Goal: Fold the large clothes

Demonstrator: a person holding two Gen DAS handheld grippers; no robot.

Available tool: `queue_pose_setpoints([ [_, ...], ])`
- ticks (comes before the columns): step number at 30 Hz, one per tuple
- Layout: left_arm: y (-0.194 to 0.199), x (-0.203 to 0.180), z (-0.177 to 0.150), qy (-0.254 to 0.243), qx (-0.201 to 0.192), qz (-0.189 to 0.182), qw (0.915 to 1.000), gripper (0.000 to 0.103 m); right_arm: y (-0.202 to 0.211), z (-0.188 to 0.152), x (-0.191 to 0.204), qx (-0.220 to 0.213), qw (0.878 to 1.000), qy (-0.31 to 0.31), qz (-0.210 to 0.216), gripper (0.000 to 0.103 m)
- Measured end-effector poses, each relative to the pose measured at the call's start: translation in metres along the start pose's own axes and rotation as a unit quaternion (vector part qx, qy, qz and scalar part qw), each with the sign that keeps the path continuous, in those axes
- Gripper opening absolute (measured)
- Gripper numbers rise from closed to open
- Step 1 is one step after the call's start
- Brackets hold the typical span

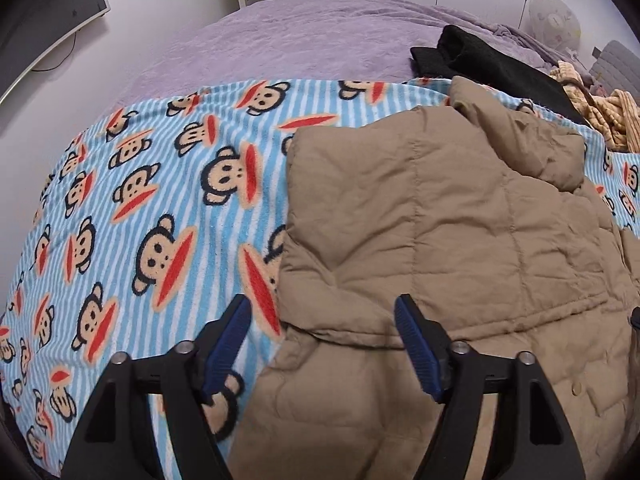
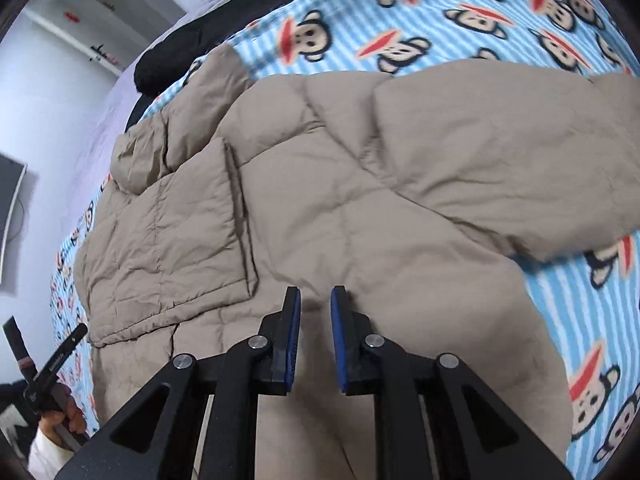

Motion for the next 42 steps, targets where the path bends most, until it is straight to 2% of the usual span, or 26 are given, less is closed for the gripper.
queue_pose_setpoints([
  [2, 0.016, -0.015, -0.004, 0.0, -0.017, -0.008, 0.9998, 0.101, 0.011, -0.009, -0.011, 0.001, 1.0, -0.018, 0.013, 0.017],
  [4, 0.027, -0.035, -0.008, -0.01, -0.02, -0.022, 0.9995, 0.101, 0.02, -0.017, -0.02, 0.003, 0.999, -0.033, 0.031, 0.018],
  [6, 0.035, -0.059, -0.014, -0.023, -0.017, -0.03, 0.9991, 0.101, 0.027, -0.02, -0.033, 0.002, 0.998, -0.047, 0.043, 0.024],
  [8, 0.041, -0.085, -0.02, -0.039, -0.012, -0.045, 0.9982, 0.101, 0.034, -0.026, -0.046, -0.001, 0.997, -0.061, 0.049, 0.055],
  [9, 0.043, -0.098, -0.024, -0.047, -0.007, -0.054, 0.9974, 0.101, 0.04, -0.028, -0.055, -0.005, 0.996, -0.07, 0.054, 0.059],
  [12, 0.048, -0.141, -0.033, -0.075, 0.002, -0.079, 0.994, 0.101, 0.055, -0.032, -0.083, -0.015, 0.993, -0.098, 0.066, 0.06],
  [13, 0.05, -0.155, -0.036, -0.086, 0.004, -0.084, 0.9927, 0.101, 0.06, -0.031, -0.093, -0.019, 0.992, -0.108, 0.068, 0.064],
  [14, 0.053, -0.169, -0.039, -0.096, 0.005, -0.09, 0.9913, 0.101, 0.065, -0.031, -0.104, -0.023, 0.99, -0.119, 0.071, 0.074],
  [16, 0.057, -0.195, -0.043, -0.109, 0.005, -0.1, 0.989, 0.102, 0.075, -0.029, -0.127, -0.037, 0.987, -0.141, 0.073, 0.086],
  [21, 0.063, -0.246, -0.052, -0.129, 0.023, -0.125, 0.9834, 0.102, 0.095, -0.02, -0.189, -0.071, 0.971, -0.207, 0.095, 0.091],
  [24, 0.062, -0.272, -0.056, -0.151, 0.037, -0.113, 0.9814, 0.102, 0.101, -0.011, -0.224, -0.085, 0.961, -0.241, 0.107, 0.092],
  [25, 0.061, -0.278, -0.057, -0.154, 0.041, -0.112, 0.9809, 0.102, 0.103, -0.008, -0.233, -0.09, 0.958, -0.25, 0.106, 0.1],
  [26, 0.061, -0.284, -0.058, -0.154, 0.044, -0.109, 0.981, 0.102, 0.105, -0.003, -0.244, -0.096, 0.955, -0.259, 0.105, 0.103],
  [30, 0.06, -0.298, -0.059, -0.153, 0.046, -0.096, 0.9825, 0.102, 0.109, 0.014, -0.276, -0.112, 0.944, -0.29, 0.114, 0.103],
  [34, 0.059, -0.31, -0.06, -0.159, 0.06, -0.105, 0.9799, 0.102, 0.108, 0.031, -0.301, -0.122, 0.934, -0.314, 0.12, 0.103],
  [39, 0.056, -0.314, -0.056, -0.141, 0.061, -0.088, 0.9842, 0.102, 0.106, 0.056, -0.317, -0.134, 0.919, -0.335, 0.161, 0.103],
  [42, 0.052, -0.312, -0.049, -0.121, 0.065, -0.088, 0.9866, 0.102, 0.103, 0.073, -0.324, -0.146, 0.904, -0.353, 0.193, 0.103],
])
Point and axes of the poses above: each gripper's, at about its wrist camera, not at the fingertips, and y roughly against the way its jaws point, x to its left, z to its top, the point moved 4 cm from there along -y, roughly the way its jaws point, and after that the axes turned 1 degree about x, right-handed, at the moved point
